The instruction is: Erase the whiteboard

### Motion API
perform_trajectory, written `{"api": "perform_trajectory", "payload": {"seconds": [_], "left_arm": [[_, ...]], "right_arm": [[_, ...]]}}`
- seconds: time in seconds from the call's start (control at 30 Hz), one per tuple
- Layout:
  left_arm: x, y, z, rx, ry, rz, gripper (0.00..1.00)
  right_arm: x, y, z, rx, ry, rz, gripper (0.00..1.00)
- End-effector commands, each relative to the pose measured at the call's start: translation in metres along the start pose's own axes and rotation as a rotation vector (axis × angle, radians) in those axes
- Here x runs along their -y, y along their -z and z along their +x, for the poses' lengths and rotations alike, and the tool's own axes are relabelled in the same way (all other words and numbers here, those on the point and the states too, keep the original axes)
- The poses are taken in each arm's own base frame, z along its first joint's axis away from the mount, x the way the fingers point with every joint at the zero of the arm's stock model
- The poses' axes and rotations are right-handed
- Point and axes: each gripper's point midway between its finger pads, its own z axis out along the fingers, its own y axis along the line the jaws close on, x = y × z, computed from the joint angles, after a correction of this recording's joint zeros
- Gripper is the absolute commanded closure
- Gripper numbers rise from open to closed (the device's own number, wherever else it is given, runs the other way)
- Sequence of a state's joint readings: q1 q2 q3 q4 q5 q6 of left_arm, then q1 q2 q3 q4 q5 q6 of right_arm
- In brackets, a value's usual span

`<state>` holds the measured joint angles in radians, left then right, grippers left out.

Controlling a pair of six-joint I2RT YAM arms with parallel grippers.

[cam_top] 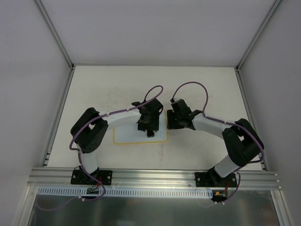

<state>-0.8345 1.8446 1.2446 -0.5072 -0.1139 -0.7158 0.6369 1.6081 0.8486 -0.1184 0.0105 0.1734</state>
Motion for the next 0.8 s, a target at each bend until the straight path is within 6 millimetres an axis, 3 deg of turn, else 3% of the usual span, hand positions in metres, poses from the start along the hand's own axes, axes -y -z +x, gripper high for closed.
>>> {"api": "perform_trajectory", "payload": {"seconds": [0.0,0.07,0.17,0.27,0.33,0.37,0.5,0.53,0.6,0.77], "left_arm": [[-0.006,0.029,-0.021,0.078,0.071,0.022,0.35],[-0.01,0.04,-0.029,0.111,0.087,0.028,0.2],[-0.028,0.061,-0.045,0.171,0.123,0.031,0.04],[-0.063,0.08,-0.057,0.215,0.192,0.022,0.03],[-0.09,0.089,-0.053,0.241,0.205,-0.004,0.02],[-0.111,0.091,-0.056,0.262,0.228,-0.044,0.03],[-0.162,0.083,-0.032,0.219,0.271,-0.106,0.13],[-0.17,0.082,-0.029,0.21,0.274,-0.111,0.14],[-0.191,0.075,-0.018,0.179,0.307,-0.148,0.14],[-0.212,0.064,-0.005,0.122,0.347,-0.163,0.17]], "right_arm": [[0.005,0.035,-0.022,0.071,0.029,0.056,0.5],[0.006,0.051,-0.031,0.108,0.031,0.067,0.38],[0.005,0.066,-0.037,0.128,0.032,0.079,0.3],[-0.01,0.079,-0.047,0.153,0.06,0.07,0.28],[-0.026,0.081,-0.05,0.153,0.087,0.061,0.28],[-0.03,0.079,-0.052,0.154,0.091,0.067,0.28],[-0.061,0.069,-0.05,0.124,0.141,0.079,0.3],[-0.065,0.058,-0.045,0.092,0.154,0.093,0.3],[-0.086,0.055,-0.046,0.101,0.184,0.083,0.31],[-0.109,0.026,-0.033,0.04,0.201,0.098,0.33]]}}
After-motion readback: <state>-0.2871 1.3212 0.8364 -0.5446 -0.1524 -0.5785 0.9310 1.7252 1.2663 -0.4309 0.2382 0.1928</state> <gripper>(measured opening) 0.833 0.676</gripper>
